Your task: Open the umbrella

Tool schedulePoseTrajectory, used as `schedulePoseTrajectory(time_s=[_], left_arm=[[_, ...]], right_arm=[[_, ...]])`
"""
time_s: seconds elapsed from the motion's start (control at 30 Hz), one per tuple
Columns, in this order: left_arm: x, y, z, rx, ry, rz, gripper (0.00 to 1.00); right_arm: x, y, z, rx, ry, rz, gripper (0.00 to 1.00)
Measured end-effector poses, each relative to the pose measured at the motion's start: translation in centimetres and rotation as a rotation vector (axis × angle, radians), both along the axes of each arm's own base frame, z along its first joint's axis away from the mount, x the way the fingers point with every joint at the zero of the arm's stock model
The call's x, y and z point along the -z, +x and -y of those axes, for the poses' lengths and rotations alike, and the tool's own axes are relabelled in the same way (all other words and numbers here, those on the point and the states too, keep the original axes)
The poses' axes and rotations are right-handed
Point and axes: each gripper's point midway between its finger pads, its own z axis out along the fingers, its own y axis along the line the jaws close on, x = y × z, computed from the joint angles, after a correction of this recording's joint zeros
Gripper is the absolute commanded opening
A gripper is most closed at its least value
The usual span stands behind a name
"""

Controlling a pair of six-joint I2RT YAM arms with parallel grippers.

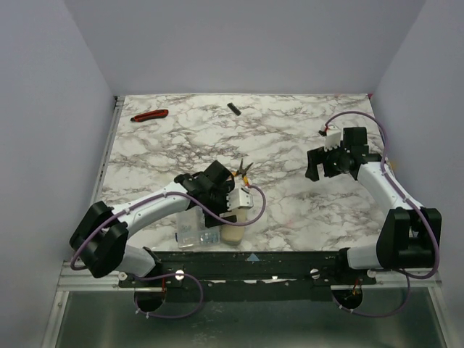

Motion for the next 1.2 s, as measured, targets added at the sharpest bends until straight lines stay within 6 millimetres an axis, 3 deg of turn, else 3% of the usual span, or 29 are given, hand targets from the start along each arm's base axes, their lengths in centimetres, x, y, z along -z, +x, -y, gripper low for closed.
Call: schedulePoseTrajectory(time_s=[0.27,0.53,0.6,0.73,0.83,0.9,1.0,1.07,1.2], left_arm=[[1.9,0.1,1.3,0.042,0.064,0.011,0.78],[3.1,0.3,2.3,0.017,0.105,-0.012,0.78],[2.7,0.5,3.5,0.001,0.093,-0.020,0.77],[1.6,1.2,7.9,-0.039,0.035,-0.031,0.78],[0.6,1.7,12.5,-0.072,-0.042,-0.042,0.80],[0.1,1.7,14.6,-0.093,-0.087,-0.063,0.81],[-0.9,1.2,16.2,-0.124,-0.160,-0.106,0.83],[-1.5,1.1,15.6,-0.170,-0.219,-0.140,0.86],[-3.8,2.4,10.7,-0.351,-0.343,-0.197,0.93]], right_arm=[[-0.4,0.7,0.2,0.008,0.002,-0.004,1.00],[0.4,1.6,2.0,0.074,0.013,-0.068,0.99],[0.5,1.5,2.4,0.086,0.013,-0.077,0.99],[0.3,1.2,2.9,0.096,0.010,-0.091,0.97],[0.1,1.0,3.1,0.079,-0.004,-0.096,0.95],[-0.2,0.9,3.2,0.054,-0.020,-0.095,0.95],[-0.6,0.6,3.2,0.012,-0.036,-0.099,1.00],[-0.8,0.2,2.8,-0.019,-0.033,-0.109,1.00],[-0.2,-1.5,0.5,-0.095,-0.032,-0.145,1.00]])
